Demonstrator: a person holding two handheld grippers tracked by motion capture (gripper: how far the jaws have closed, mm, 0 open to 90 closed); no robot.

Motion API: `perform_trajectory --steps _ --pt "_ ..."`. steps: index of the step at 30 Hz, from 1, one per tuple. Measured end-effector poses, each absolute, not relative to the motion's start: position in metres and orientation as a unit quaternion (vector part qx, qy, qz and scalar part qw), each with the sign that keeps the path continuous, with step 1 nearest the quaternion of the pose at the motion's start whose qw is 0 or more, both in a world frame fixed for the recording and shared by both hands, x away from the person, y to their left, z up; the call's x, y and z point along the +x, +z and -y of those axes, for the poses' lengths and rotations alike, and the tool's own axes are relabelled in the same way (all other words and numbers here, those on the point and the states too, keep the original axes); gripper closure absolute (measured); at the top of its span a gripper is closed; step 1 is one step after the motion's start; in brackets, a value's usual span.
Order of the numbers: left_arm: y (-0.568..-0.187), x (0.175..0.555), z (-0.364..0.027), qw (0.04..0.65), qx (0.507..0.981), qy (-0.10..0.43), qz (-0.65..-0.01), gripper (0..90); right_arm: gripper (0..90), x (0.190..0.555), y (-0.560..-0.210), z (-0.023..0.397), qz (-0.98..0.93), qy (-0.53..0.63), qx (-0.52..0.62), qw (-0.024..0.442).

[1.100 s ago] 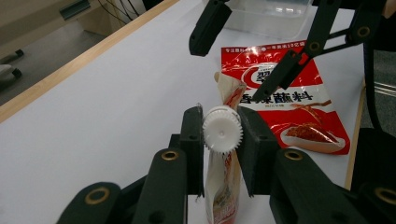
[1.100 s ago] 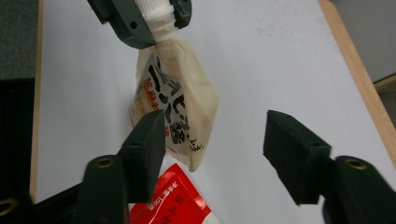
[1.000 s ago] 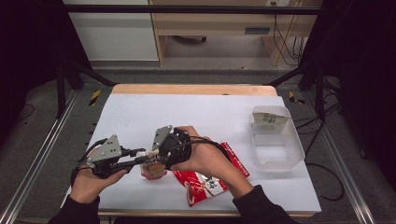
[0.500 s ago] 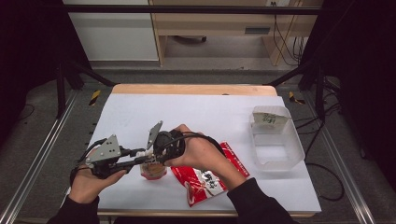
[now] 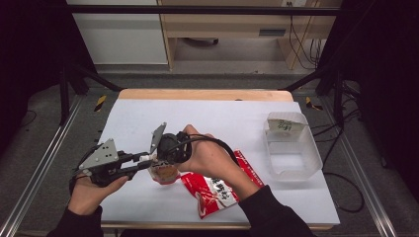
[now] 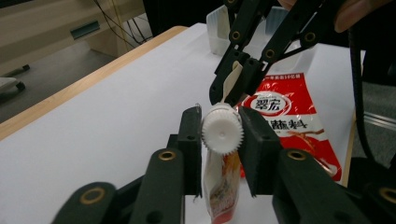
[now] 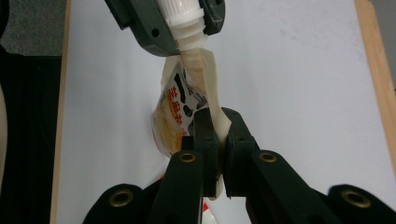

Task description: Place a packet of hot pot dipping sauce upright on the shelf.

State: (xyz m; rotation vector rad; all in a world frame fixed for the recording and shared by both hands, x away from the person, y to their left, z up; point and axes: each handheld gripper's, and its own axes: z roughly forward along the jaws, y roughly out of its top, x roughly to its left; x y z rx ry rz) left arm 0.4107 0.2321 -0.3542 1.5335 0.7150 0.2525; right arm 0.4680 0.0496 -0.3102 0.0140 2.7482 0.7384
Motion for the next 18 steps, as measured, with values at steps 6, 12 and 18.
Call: perform_trajectory --steps 6,12,18 --pt "-0.354 0.423 -0.261 0.52 0.805 0.181 -0.222 38.9 86.7 0.478 -0.298 -0.041 -0.953 0.25 0.012 0.169" --pt "-0.371 0.433 -0.262 0.501 0.808 0.181 -0.252 25.8 86.7 0.489 -0.295 -0.018 -0.951 0.243 0.029 0.19" --pt "-0.39 0.439 -0.265 0.481 0.814 0.167 -0.281 16.2 86.7 0.495 -0.298 0.01 -0.947 0.242 0.053 0.203"
